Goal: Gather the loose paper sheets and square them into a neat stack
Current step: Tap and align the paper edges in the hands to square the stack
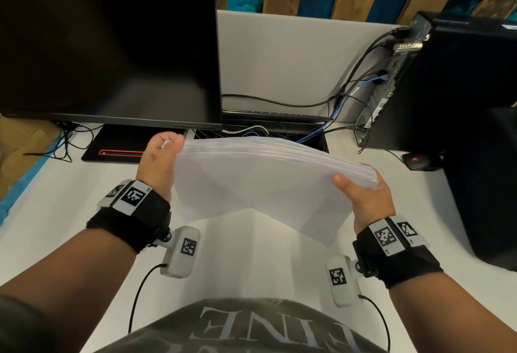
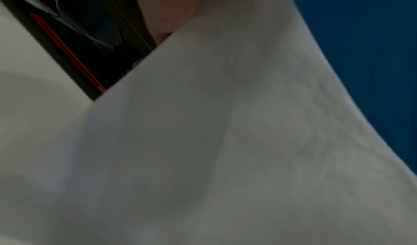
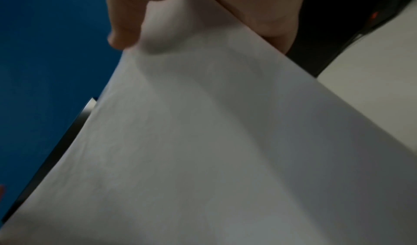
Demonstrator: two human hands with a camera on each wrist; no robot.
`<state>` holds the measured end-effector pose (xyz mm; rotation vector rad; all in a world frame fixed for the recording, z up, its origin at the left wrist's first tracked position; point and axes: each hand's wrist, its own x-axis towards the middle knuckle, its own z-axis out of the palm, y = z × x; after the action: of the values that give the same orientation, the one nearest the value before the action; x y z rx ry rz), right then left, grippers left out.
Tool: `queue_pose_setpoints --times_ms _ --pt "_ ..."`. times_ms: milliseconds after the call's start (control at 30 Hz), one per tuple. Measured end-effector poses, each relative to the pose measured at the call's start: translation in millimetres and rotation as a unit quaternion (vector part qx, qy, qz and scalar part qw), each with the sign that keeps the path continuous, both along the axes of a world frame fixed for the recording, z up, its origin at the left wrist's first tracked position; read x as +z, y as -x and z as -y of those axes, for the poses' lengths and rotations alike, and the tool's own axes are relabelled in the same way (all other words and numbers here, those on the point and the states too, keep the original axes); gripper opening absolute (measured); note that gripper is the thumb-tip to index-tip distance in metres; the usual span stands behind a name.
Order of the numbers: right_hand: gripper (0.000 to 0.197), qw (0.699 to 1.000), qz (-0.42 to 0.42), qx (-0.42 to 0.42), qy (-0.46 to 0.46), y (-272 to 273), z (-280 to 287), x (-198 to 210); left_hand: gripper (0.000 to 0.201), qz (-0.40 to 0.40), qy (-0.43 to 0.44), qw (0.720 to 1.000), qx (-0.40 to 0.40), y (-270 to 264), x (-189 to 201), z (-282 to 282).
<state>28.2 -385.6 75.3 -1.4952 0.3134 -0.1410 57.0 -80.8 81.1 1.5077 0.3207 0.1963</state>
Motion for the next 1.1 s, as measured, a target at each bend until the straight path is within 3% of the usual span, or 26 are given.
queue_pose_setpoints --times_ms 33,100,200,267,333,367,433,567,667,700,767,833,900,967,1033,1100 --pt "0.038 1.000 -0.002 0.005 -0.006 -0.8 1.3 -2.7 0.024 0.021 0.001 0.999 -0.026 3.7 -1.2 -0.6" --pt "0.062 1.000 -0.015 0.017 -0.012 -2.3 3.3 -7.3 0.043 0.034 -0.017 0.997 -0.069 7.4 -6.2 -5.2" --pt "0.083 0.999 -0.021 0.017 -0.021 -3.0 2.8 -10.1 0.048 -0.034 -0.132 0.988 -0.078 5.0 -11.8 -13.5" --pt "0.071 0.999 -0.021 0.016 -0.026 -2.2 2.8 -6.8 0.035 -0.052 -0.165 0.983 -0.061 4.9 -11.5 -14.9" --pt "0.038 0.999 -0.008 0.021 -0.029 -1.1 6.3 -3.6 0.030 -0.042 -0.157 0.985 -0.060 8.4 -9.8 -15.7" --pt "0.030 0.999 -0.004 0.018 -0.029 0.2 7.9 -2.8 0.031 -0.038 -0.152 0.985 -0.067 10.9 -7.7 -16.7" --pt "0.034 0.999 -0.009 0.039 -0.033 2.6 13.3 -5.4 0.031 -0.042 -0.151 0.983 -0.092 13.7 -5.7 -18.9" --pt "0.065 0.995 -0.046 0.086 -0.024 5.0 15.4 -10.0 0.035 -0.059 -0.167 0.978 -0.114 12.7 -4.8 -17.6" --pt "0.058 0.996 -0.058 0.061 -0.011 0.4 18.6 -9.4 0.044 -0.049 -0.233 0.966 -0.097 7.0 -2.6 -17.2" --pt "0.064 0.997 -0.055 0.054 -0.005 -0.7 18.0 -8.9 0.052 -0.041 -0.245 0.966 -0.072 7.2 -0.6 -16.1" --pt "0.068 0.998 -0.051 0.043 0.016 0.5 14.8 -3.8 0.087 -0.015 -0.280 0.960 0.007 9.1 7.0 -12.5" --pt "0.036 0.999 -0.024 0.045 0.018 3.9 8.3 8.7 0.117 0.033 -0.391 0.919 0.047 12.3 23.8 -3.2" --pt "0.027 0.996 0.035 0.059 0.058 4.7 -0.8 23.0 0.121 0.098 -0.513 0.853 0.002 17.7 45.9 15.6" --pt "0.030 0.985 0.090 0.085 0.119 5.6 -13.6 38.6 0.115 0.161 -0.558 0.811 -0.076 23.7 65.0 41.1" --pt "0.034 0.967 0.137 0.110 0.184 7.0 -26.2 55.4 0.107 0.200 -0.538 0.805 -0.151 25.4 76.8 64.8" --pt "0.040 0.951 0.181 0.124 0.217 7.8 -33.1 71.0 0.085 0.210 -0.537 0.786 -0.221 24.3 84.8 82.0"
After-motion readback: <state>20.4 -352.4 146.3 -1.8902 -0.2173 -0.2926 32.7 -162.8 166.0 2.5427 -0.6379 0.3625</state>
